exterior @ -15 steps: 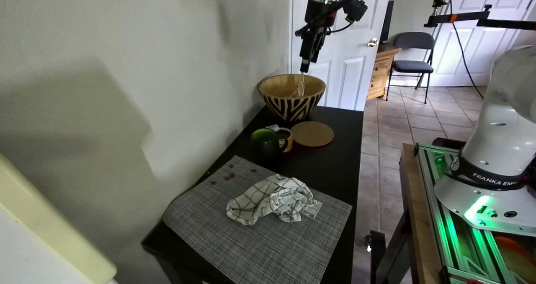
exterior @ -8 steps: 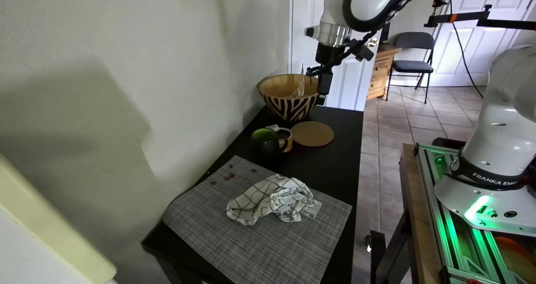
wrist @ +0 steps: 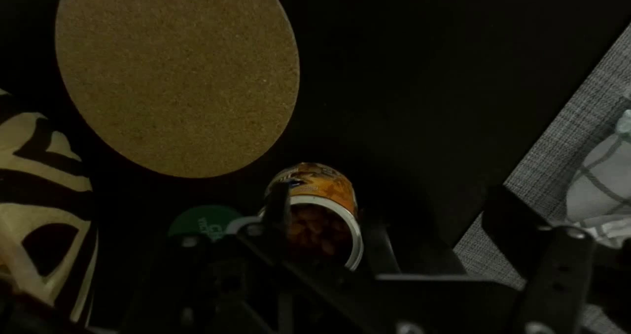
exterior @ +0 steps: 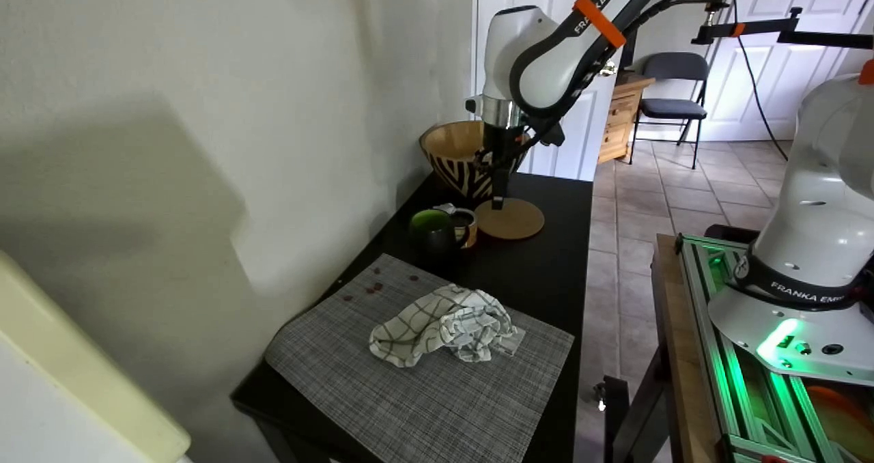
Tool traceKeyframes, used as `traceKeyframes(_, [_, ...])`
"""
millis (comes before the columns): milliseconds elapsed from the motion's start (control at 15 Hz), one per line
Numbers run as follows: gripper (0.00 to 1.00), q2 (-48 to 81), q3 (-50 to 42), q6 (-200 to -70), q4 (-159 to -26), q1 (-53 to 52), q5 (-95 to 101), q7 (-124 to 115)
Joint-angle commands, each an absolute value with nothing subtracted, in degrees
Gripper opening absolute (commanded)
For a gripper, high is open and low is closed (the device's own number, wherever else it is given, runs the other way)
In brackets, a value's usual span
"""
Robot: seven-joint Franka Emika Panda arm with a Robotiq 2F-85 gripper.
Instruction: Put the black cup onto the coaster
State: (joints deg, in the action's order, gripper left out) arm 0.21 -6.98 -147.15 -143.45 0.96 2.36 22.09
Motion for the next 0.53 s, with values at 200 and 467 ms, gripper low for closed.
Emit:
traceKeyframes(200, [1.00, 2.24, -4.72, -150.73, -143.08, 1.92, -4.51, 29.89])
traceKeyframes(467, [1.00, 5.28, -2.47, -155.24, -142.78, 2.28, -14.56, 40.06])
